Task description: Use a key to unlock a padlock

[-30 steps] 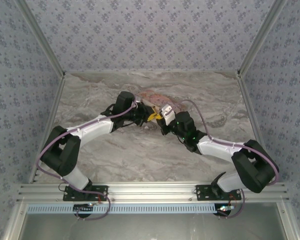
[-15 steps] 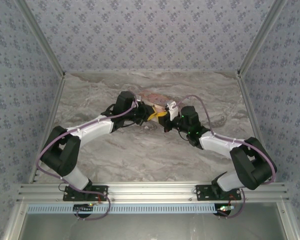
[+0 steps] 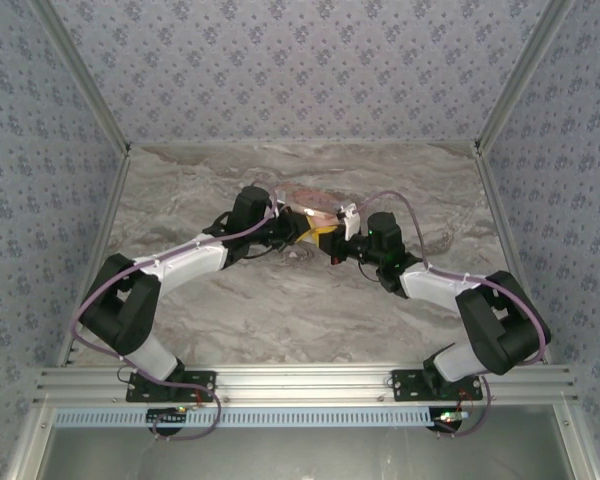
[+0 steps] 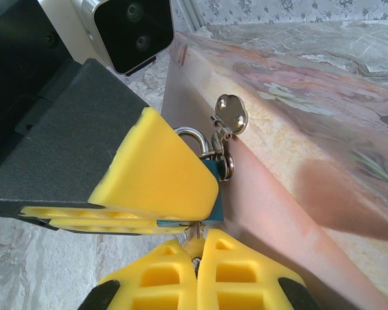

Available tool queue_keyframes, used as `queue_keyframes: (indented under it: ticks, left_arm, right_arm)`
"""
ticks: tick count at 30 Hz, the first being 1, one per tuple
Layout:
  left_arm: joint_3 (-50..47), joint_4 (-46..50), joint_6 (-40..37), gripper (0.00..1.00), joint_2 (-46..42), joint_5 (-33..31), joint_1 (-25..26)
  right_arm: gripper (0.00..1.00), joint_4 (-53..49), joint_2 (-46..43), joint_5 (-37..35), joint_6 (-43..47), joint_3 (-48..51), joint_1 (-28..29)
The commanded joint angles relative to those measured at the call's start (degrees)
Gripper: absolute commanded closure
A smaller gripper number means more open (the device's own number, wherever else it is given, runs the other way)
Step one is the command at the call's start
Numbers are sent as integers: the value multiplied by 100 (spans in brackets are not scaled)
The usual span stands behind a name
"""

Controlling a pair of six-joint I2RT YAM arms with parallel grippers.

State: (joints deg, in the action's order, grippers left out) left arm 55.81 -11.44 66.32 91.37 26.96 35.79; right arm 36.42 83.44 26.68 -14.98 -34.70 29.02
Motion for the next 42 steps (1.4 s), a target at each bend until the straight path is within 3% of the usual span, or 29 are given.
queue_keyframes:
  ticks: [1,6,12,15,18,21,29,42]
  left_arm:
    - [-31,-57,-210,100,-274,248,5]
    - [14,-4,-138,100,-260,163,-23]
    - [35,-88,-115,100,-260,116,-56]
    - [31,-242,-186,100,-243,205,-68]
    - [-58,-556,-274,100,-251,338,-65]
    - [-131,-693,-526,100,-314,438,-69]
    - [-230,-851,-779,100,-419,600,-62]
    - [-274,-978,-696,100,-392,668,-59]
  right_arm:
    - [98,-125,-32,-778,36,-15,-182]
    - [70,-409,-286,-951,400,199,-109]
    - [50,-629,-697,-1077,551,557,-145]
    - [46,-580,-854,-714,370,653,-238]
    - [47,-648,-854,-135,4,555,-295]
    - [54,-796,-774,278,-258,418,-295]
    - [72,-689,-320,234,-236,207,-44]
    - [83,-776,176,13,-57,-301,87]
